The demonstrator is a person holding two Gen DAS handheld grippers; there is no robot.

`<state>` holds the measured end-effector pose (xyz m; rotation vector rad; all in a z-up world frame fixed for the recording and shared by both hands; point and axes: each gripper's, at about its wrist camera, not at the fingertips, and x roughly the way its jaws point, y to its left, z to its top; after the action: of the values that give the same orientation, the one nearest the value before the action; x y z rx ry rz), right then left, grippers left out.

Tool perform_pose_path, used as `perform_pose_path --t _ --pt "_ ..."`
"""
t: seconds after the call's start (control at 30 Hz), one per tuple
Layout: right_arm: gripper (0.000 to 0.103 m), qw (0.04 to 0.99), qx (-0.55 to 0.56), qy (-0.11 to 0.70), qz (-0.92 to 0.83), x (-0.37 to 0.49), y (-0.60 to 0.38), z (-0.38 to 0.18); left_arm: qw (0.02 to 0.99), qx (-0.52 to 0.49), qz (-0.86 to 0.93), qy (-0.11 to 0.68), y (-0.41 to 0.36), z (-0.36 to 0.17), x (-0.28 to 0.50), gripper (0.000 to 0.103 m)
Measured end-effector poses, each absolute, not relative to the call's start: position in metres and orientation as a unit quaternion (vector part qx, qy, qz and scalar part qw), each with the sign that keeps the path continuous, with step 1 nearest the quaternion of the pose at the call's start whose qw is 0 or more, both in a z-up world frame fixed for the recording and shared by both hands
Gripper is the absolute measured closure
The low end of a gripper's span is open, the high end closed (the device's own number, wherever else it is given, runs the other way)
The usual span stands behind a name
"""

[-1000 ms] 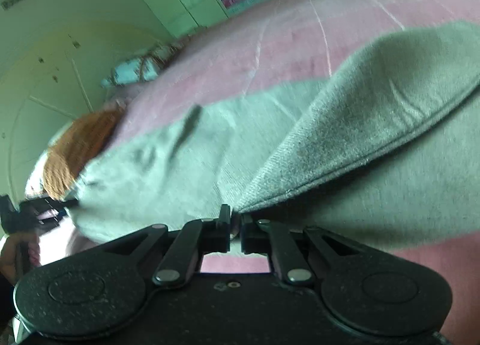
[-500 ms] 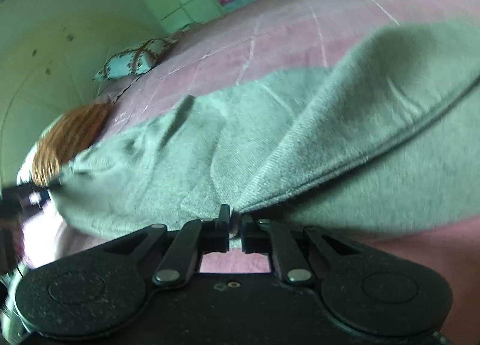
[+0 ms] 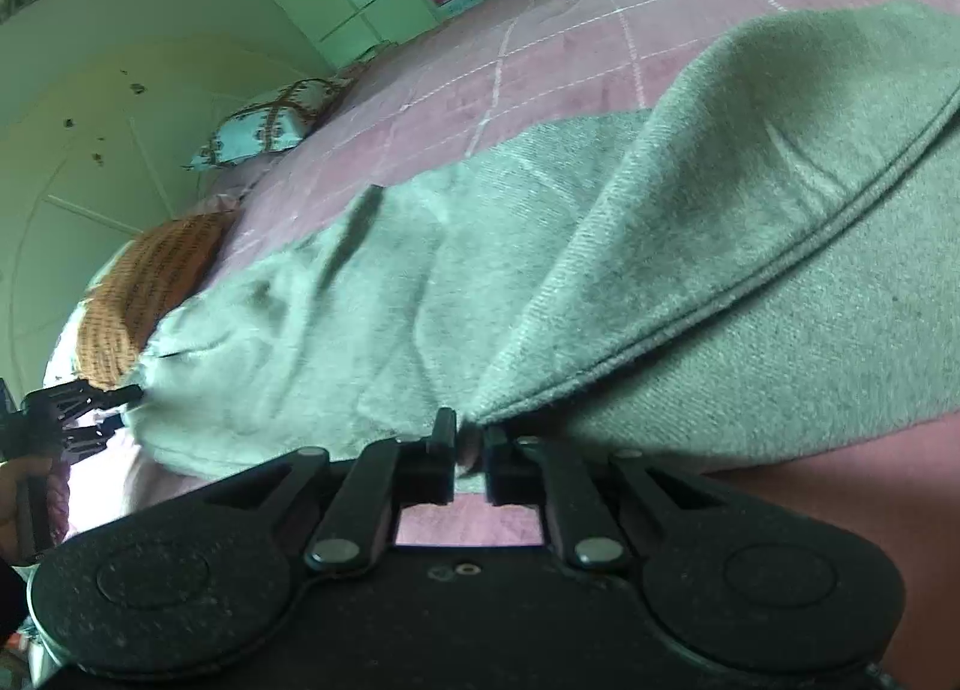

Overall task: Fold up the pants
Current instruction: 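Open the left tool to release the waistband onto the folded pants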

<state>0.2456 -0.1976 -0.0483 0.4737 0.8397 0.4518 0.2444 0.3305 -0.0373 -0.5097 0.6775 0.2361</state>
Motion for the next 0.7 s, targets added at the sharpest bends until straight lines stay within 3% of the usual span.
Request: perform_pose_path --t 0.03,0.1,0.27,0.7 --pt "0.08 0.865 0.232 0.39 0.215 0.241 -0.206 -0.044 0.912 -0.228 0.117 0.321 0.323 -0.031 0.239 0.0" --pt "0.071 0.875 0.235 0.373 0.202 0.23 -0.221 -0.036 0.919 -0.215 0.129 0.306 0.31 -0.02 0.227 0.0" --pt "0.075 0.884 0.285 0.333 0.161 0.211 -0.282 -0.026 0.928 -0.222 0.065 0.292 0.253 -0.014 0.219 0.0" --pt "0.081 0.888 0.363 0.283 0.018 0.267 -0.398 -0.034 0.924 -0.047 0.061 0.375 0.092 -0.059 0.253 0.0"
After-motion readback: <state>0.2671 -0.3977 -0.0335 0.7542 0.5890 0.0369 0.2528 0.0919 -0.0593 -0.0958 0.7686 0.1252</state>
